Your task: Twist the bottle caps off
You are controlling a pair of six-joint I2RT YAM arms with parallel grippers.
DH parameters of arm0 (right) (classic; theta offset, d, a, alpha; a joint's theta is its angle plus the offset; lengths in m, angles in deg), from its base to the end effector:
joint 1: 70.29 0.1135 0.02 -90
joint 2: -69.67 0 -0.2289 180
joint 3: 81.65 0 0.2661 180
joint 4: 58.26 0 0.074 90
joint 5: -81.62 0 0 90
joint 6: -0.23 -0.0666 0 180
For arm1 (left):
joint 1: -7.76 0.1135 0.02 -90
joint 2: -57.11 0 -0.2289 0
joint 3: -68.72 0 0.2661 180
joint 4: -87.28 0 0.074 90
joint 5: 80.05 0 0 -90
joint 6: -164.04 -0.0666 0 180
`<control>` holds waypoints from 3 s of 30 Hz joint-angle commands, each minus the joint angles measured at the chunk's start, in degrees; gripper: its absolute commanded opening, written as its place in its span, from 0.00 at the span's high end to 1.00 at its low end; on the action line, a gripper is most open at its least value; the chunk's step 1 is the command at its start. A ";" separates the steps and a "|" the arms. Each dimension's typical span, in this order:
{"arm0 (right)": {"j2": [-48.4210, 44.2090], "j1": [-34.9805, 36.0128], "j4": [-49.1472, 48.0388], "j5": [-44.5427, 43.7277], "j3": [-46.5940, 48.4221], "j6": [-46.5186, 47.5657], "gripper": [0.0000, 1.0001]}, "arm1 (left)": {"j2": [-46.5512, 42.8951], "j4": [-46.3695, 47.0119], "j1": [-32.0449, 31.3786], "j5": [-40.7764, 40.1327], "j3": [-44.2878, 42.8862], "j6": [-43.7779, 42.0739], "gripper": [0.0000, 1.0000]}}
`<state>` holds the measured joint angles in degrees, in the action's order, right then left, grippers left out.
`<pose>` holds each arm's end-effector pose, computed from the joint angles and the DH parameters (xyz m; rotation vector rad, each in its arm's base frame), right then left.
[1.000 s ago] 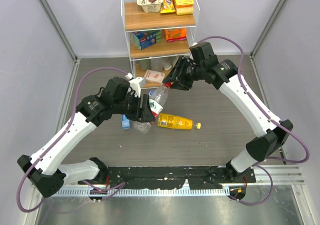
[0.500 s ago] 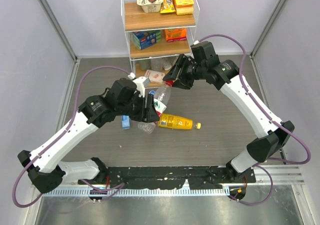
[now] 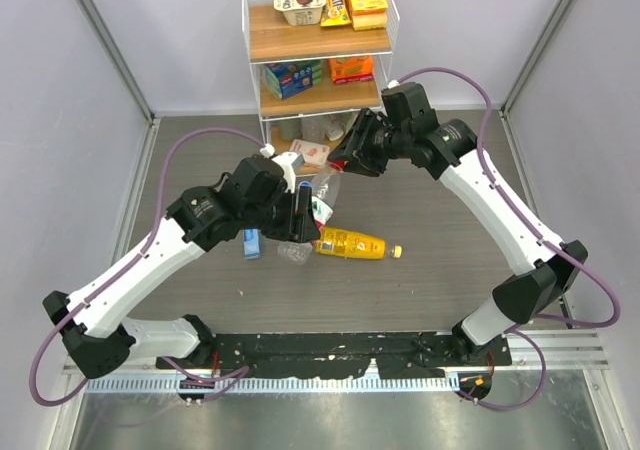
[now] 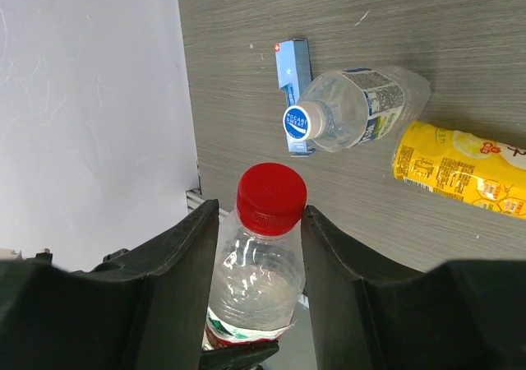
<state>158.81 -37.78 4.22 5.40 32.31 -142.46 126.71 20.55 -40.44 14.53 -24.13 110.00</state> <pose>0.3017 0.2111 0.3693 0.2833 2.4144 1.0230 0.1870 -0.2172 0.3365 0.3063 2.4574 -0.7868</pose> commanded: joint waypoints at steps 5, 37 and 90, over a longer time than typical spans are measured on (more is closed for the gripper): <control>1.29 0.18 -2.96 -0.24 1.56 -0.40 0.51 | 0.62 -0.36 -1.01 -2.12 -3.77 -0.90 1.00; -2.22 0.27 -7.44 -3.50 -3.10 -4.62 0.85 | 2.29 -5.19 -7.87 -11.17 -6.15 -0.99 1.00; -22.97 -4.91 -66.59 42.46 -26.13 -6.99 0.98 | -11.33 28.81 -8.13 17.03 7.04 6.48 1.00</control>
<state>138.11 -42.80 -51.52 39.39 6.17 -144.71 116.37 39.00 -49.08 27.99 -17.59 115.23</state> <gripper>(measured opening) 0.408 0.564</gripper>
